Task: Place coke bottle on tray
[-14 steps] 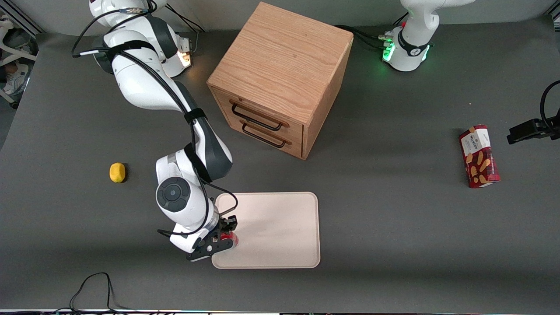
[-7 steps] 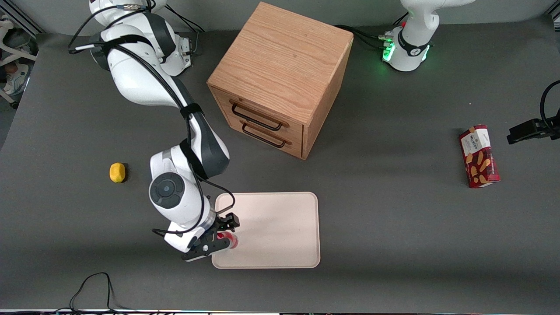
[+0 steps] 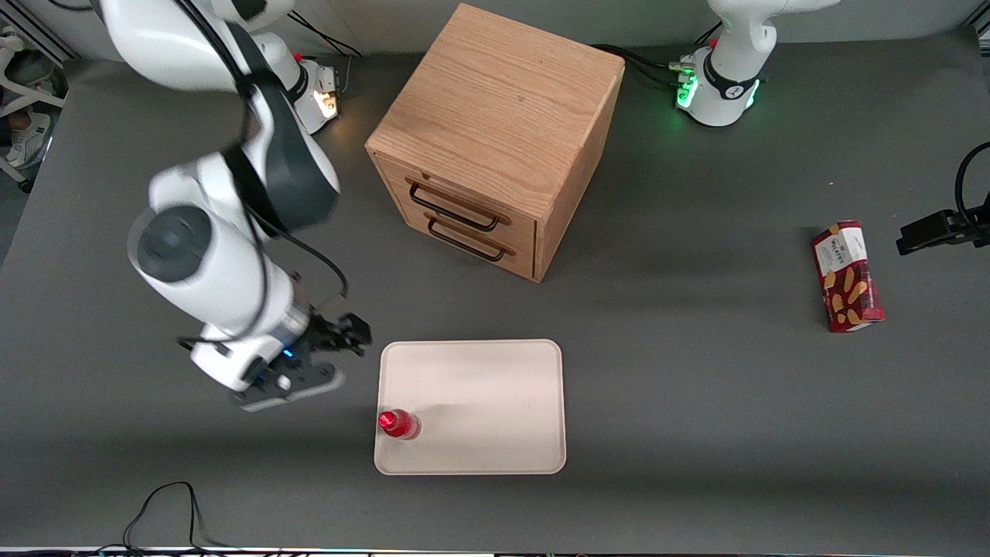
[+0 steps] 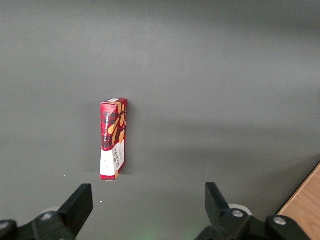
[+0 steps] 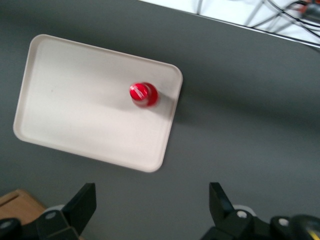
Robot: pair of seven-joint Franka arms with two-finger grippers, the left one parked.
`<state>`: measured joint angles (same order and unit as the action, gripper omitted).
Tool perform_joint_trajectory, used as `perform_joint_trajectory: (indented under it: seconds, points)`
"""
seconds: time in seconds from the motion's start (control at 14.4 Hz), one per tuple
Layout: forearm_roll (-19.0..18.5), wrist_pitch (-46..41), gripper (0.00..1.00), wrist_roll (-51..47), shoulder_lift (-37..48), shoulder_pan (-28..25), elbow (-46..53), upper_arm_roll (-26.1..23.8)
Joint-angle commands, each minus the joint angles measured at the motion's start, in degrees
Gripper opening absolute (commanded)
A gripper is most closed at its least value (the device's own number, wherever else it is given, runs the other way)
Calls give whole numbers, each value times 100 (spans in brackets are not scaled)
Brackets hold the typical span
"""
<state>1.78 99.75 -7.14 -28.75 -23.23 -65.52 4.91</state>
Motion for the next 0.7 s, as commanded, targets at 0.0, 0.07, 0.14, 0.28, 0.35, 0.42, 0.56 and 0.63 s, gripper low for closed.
perform_joint_trajectory:
  seconds: [0.0, 0.07, 0.14, 0.28, 0.35, 0.42, 0.56, 0.63]
  points:
    - [41, -217, 100, -34, 1352, 413, -1278, -52]
    - [41, -384, 100, -16, 1651, 563, -1506, -52]
    - [33, -473, 100, 63, 1993, 730, -1743, -52]
    - [-11, -614, 100, 544, 2644, 1020, -2331, -69]
    - [-98, -615, 100, 764, 2882, 1222, -2604, -87]
    - [-117, -623, 100, 914, 3076, 1450, -2815, -113]
    - [-117, -623, 100, 1458, 3200, 2117, -2975, -428]
    - [-117, -615, 100, 1539, 3192, 2338, -2976, -508]
